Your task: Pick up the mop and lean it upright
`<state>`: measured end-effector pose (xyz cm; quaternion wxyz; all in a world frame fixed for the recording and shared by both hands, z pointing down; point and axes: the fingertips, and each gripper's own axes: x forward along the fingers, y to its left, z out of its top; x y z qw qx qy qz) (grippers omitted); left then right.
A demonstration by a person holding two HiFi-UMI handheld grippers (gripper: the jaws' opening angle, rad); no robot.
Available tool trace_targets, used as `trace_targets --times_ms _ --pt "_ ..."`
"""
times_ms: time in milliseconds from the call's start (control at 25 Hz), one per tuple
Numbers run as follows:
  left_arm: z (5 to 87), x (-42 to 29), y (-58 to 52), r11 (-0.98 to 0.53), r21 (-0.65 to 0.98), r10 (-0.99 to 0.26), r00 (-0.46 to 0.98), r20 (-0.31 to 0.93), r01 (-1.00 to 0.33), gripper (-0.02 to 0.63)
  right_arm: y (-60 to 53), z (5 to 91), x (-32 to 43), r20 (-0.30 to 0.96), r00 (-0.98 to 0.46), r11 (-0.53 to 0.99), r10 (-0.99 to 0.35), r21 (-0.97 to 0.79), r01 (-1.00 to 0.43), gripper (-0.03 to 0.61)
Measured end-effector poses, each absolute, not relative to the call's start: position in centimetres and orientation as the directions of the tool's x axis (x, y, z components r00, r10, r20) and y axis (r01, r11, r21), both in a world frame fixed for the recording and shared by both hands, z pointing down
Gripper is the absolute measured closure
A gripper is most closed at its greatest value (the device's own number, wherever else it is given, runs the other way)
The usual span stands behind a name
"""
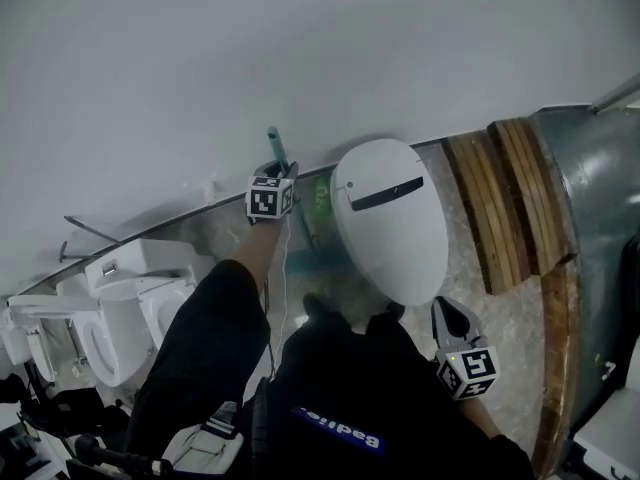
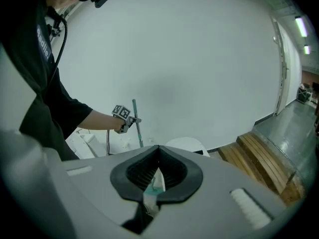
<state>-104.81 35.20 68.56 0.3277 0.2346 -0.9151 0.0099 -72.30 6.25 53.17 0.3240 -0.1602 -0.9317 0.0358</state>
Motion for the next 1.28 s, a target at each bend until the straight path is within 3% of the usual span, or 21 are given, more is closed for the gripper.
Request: trace_targets --times_ms 560,1280 --pt "72.6 -113.0 37.9 0.928 0.134 -0.338 -0.632 0.697 -0.349 0.494 3.1 53.2 -69.9 0.634 -0.748 0.979 0.198 -0.095 0.179 0.574" --pt "74.0 -116.4 39.8 0.915 0.102 -0.329 -0.578 0.746 -0.389 0.472 3.0 53.9 -67.4 0.675 -0.727 0.992 0.124 -0.063 0.111 0.572"
